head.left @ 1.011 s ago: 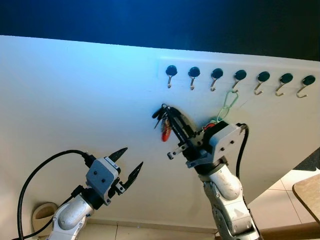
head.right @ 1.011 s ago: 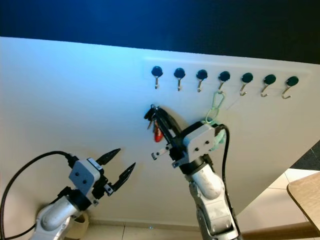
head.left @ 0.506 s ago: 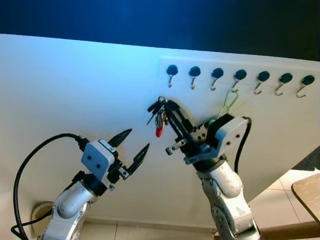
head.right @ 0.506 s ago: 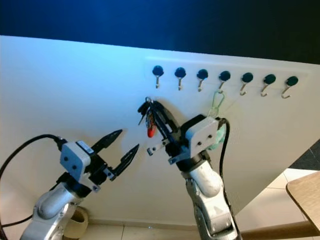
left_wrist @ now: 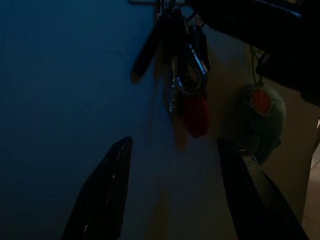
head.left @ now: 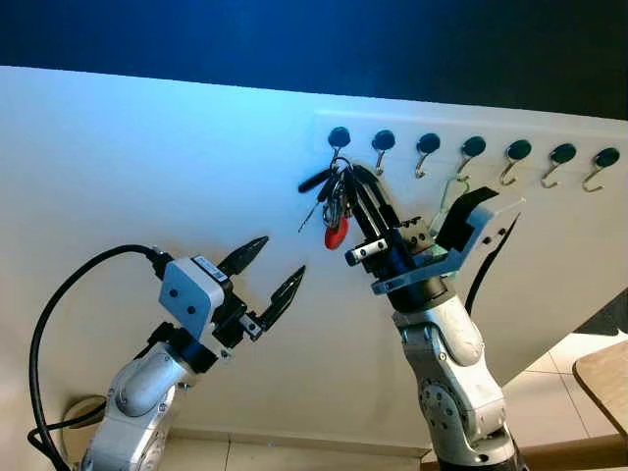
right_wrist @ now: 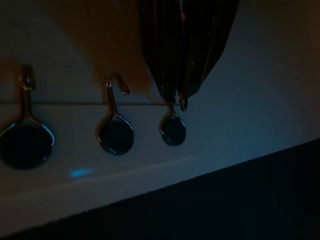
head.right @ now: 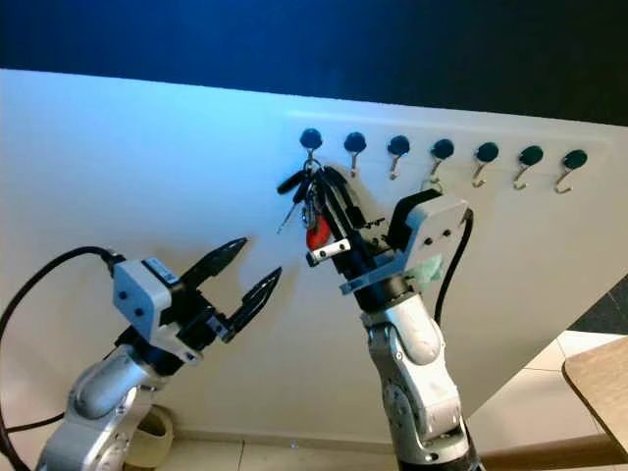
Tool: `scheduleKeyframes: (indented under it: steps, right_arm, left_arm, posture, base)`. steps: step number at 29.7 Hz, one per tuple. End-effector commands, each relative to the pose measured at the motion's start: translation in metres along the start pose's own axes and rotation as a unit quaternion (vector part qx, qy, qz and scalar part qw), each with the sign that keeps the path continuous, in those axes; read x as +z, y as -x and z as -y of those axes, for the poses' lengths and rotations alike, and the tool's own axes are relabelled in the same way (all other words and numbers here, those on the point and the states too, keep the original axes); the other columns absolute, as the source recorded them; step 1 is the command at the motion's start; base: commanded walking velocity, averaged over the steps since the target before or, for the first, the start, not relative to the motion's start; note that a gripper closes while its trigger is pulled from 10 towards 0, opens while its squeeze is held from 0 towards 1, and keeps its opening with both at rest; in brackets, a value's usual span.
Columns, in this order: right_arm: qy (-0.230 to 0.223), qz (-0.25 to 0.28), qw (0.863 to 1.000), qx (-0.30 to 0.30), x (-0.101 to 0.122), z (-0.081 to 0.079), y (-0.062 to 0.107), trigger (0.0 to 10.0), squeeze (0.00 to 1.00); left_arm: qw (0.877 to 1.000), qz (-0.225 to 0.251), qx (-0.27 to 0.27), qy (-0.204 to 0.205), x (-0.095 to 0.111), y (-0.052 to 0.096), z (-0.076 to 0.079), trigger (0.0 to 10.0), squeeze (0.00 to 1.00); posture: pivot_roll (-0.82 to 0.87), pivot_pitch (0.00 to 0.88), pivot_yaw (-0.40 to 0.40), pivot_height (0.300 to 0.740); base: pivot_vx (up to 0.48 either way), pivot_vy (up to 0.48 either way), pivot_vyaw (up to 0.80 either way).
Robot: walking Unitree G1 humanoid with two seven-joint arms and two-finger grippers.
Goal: Hang keys on a hook
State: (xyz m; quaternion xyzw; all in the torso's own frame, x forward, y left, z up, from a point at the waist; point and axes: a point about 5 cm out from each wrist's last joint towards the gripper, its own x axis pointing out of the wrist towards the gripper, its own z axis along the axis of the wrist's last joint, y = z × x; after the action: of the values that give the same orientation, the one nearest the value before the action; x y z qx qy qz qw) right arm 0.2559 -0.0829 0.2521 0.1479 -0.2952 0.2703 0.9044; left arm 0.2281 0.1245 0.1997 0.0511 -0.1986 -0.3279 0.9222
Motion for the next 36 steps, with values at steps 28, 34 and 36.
scheduleKeyframes:
  steps: [28, 34, 36]
  right_arm:
    - [-0.126, -0.013, 0.985, -0.116, -0.004, 0.025, 0.01, 10.0, 0.0]
    - [-0.124, -0.012, 0.986, -0.106, -0.002, 0.022, 0.009, 10.0, 0.78]
    - [-0.124, -0.014, 0.987, -0.103, -0.002, 0.021, 0.01, 10.0, 0.72]
  left_arm:
    - [1.0, 0.005, -0.01, -0.001, 0.009, -0.005, 0.003, 10.0, 0.0]
    - [1.0, 0.006, -0.008, -0.001, 0.01, -0.006, 0.002, 10.0, 0.0]
    - [1.0, 0.007, -0.007, 0.0, 0.01, -0.006, 0.002, 10.0, 0.0]
  posture:
    - [0.04, 0.068, -0.065, 0.74]
    - [0.04, 0.07, -0.065, 0.74]
    - [0.04, 0.071, -0.065, 0.74]
  base:
    - [0.0, 0.0, 0.0]
    - [0.0, 0.0, 0.0]
    - [0.0, 0.0, 0.0]
